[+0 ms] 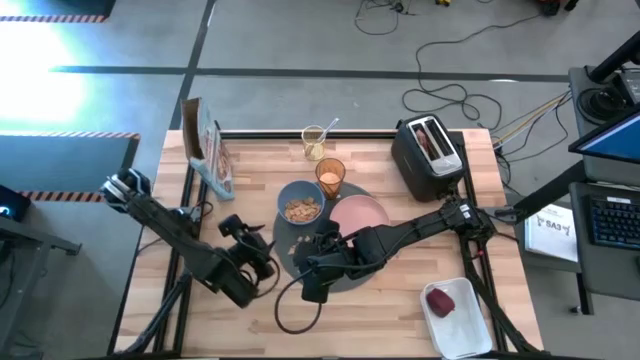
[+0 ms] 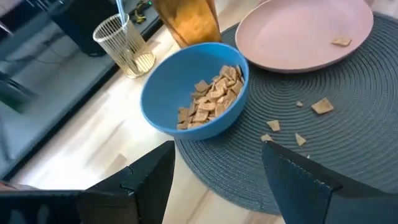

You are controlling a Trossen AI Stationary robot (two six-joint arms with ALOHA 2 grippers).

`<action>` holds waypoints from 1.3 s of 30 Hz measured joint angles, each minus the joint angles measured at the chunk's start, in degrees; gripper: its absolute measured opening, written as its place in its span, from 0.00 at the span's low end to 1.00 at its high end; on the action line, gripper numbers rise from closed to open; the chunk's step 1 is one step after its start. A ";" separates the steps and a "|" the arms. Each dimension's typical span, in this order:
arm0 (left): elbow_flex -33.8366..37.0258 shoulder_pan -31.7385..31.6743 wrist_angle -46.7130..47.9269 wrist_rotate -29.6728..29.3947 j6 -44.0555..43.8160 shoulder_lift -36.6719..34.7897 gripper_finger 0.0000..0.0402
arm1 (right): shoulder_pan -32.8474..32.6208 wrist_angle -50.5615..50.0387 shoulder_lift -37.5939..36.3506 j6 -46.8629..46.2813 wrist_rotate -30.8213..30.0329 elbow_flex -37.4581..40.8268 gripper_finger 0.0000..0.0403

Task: Arrange a breakfast setting
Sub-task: Put the red apple on the gray table placemat

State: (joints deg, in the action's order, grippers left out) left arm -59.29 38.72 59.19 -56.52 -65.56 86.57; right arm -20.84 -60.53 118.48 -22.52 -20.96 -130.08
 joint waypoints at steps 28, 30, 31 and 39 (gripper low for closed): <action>35.86 -1.51 -40.80 -7.62 22.04 -31.42 0.50 | 1.51 18.90 -0.04 -0.35 -5.62 0.02 0.35; 36.40 -1.49 -41.15 -7.59 22.06 -32.48 0.50 | 2.57 15.13 -0.08 -2.45 -10.24 0.02 0.35; 36.52 -1.38 -41.13 -7.55 22.17 -32.89 0.50 | 3.45 12.28 -0.31 -4.85 -9.99 0.02 0.35; 34.26 -0.62 -41.11 -7.53 22.75 -33.16 0.50 | 9.83 -11.84 -3.17 -12.92 0.90 0.04 0.35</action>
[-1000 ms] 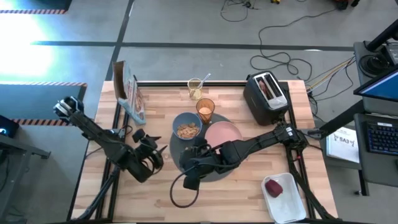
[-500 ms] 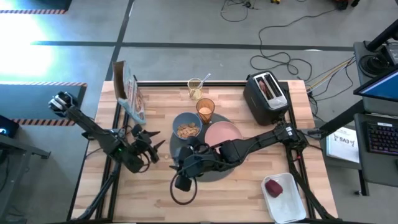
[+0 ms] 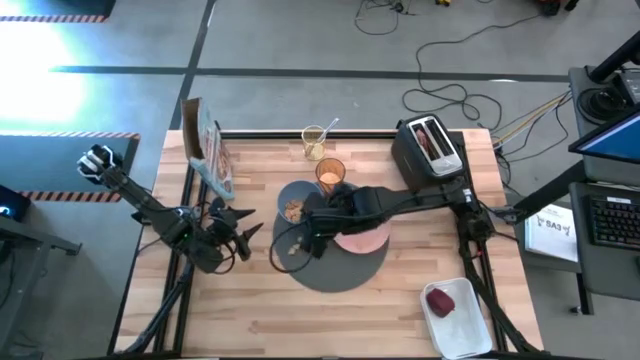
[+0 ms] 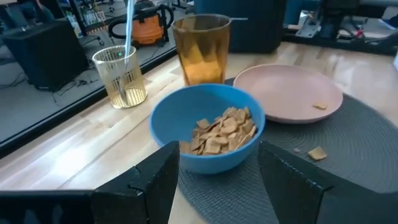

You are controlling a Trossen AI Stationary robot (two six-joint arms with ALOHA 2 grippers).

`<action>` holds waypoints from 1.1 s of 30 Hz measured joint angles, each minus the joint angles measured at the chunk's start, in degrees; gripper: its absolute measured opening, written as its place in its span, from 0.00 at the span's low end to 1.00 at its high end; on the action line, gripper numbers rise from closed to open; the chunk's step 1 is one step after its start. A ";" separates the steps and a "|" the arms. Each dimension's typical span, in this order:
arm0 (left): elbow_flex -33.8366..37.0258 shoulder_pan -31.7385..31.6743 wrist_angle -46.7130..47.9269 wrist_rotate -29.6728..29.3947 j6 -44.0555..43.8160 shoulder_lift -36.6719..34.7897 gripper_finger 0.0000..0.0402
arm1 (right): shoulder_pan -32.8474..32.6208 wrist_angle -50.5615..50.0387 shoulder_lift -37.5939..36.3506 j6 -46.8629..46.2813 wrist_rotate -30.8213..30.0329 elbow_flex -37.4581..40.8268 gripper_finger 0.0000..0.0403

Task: Arrange a breakfast setting
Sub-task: Put the red apple on the gray table placemat

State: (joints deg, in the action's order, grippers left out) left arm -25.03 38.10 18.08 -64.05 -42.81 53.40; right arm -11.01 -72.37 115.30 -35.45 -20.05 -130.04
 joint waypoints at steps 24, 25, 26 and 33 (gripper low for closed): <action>-4.65 5.02 -0.07 -1.66 0.79 4.62 0.50 | -0.80 29.47 -37.52 -4.18 -4.39 60.42 0.35; -4.71 5.15 -0.07 -1.88 0.47 4.65 0.50 | -0.79 33.82 -39.59 -4.68 -3.00 64.07 0.35; -4.73 5.31 -0.06 -2.14 0.14 4.71 0.50 | -0.74 37.87 -41.32 -6.30 -1.84 67.32 0.35; -4.95 5.38 0.01 -4.02 0.27 5.38 0.50 | -3.78 54.41 -46.28 -29.27 5.40 81.56 0.35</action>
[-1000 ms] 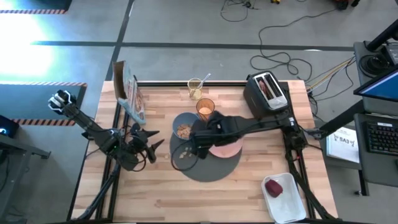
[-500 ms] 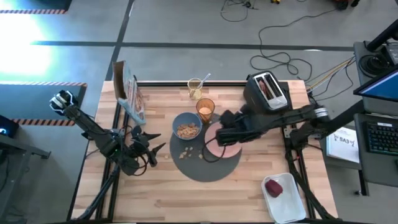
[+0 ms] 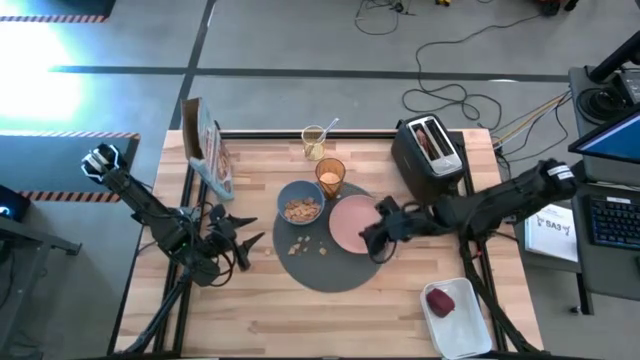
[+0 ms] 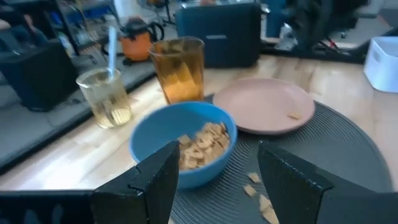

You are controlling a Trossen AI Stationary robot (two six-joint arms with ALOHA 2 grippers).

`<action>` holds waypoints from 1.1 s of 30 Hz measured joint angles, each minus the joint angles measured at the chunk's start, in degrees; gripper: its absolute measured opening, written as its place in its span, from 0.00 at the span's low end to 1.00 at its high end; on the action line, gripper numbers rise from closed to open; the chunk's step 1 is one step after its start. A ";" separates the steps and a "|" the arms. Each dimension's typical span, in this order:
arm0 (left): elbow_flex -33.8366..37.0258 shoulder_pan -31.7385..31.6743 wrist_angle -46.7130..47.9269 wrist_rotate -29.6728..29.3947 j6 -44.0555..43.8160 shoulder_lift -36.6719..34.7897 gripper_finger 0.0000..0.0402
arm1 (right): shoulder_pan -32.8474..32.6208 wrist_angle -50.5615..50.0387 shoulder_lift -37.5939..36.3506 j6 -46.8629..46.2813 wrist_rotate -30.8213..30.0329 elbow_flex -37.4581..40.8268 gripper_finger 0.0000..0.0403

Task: Arrange a breakfast setting
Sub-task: Put the red apple on the gray table placemat

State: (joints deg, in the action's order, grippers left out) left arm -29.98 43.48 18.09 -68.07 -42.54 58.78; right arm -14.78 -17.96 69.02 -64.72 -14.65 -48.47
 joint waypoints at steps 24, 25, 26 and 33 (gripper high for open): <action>0.04 0.00 -0.02 -6.50 1.99 -0.33 0.50 | -16.90 -59.25 22.36 -42.67 31.63 -30.92 0.35; 0.04 0.00 -0.04 -6.50 2.32 -0.35 0.50 | -17.01 -59.47 23.20 -41.79 33.99 -30.92 0.35; 0.04 0.00 -0.04 -6.52 2.69 -0.35 0.50 | -17.13 -59.47 24.06 -39.78 35.18 -30.92 0.35; 0.09 0.00 -0.04 -6.49 3.18 -0.37 0.50 | -17.34 -59.25 27.88 -29.51 38.01 -30.92 0.35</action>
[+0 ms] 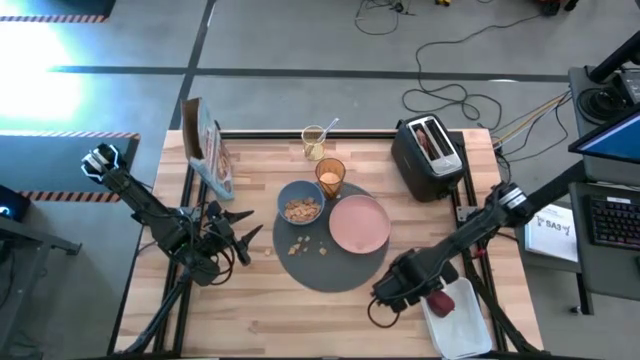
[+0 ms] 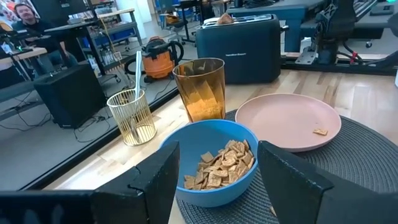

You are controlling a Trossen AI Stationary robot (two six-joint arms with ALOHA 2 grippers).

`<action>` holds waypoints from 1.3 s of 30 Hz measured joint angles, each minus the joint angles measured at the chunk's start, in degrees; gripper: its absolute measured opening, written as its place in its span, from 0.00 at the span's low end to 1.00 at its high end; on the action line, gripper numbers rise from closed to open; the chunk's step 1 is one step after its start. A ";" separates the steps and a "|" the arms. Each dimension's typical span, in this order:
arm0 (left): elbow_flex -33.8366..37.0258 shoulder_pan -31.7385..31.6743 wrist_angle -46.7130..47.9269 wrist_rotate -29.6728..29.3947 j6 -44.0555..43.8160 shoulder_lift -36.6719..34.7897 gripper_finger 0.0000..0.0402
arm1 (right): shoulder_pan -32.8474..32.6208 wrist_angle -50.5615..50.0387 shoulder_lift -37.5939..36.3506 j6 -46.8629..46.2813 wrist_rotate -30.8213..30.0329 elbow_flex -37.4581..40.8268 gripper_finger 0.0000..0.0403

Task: Arrange a breakfast setting
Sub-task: Put the red apple on the gray table placemat

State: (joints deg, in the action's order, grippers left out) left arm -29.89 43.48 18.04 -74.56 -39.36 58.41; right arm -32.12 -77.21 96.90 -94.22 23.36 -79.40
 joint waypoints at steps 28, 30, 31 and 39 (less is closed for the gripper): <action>0.02 -0.02 -0.04 -1.44 -1.48 -0.04 0.50 | -2.78 0.13 -0.42 5.87 8.13 0.52 0.33; 0.02 -0.02 -0.04 -1.44 -1.60 -0.04 0.50 | -2.78 0.15 -0.42 6.97 8.12 0.52 0.33; 0.02 -0.02 -0.04 -1.44 -1.61 -0.04 0.50 | -2.78 0.15 -0.42 7.20 8.13 0.52 0.33; 0.02 -0.02 -0.04 -0.97 -2.43 -0.02 0.50 | -3.12 -0.36 -0.35 5.31 8.12 1.74 0.38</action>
State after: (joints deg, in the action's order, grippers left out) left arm -29.87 43.46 18.00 -75.53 -41.79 58.39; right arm -35.24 -77.57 96.55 -88.92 31.48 -77.66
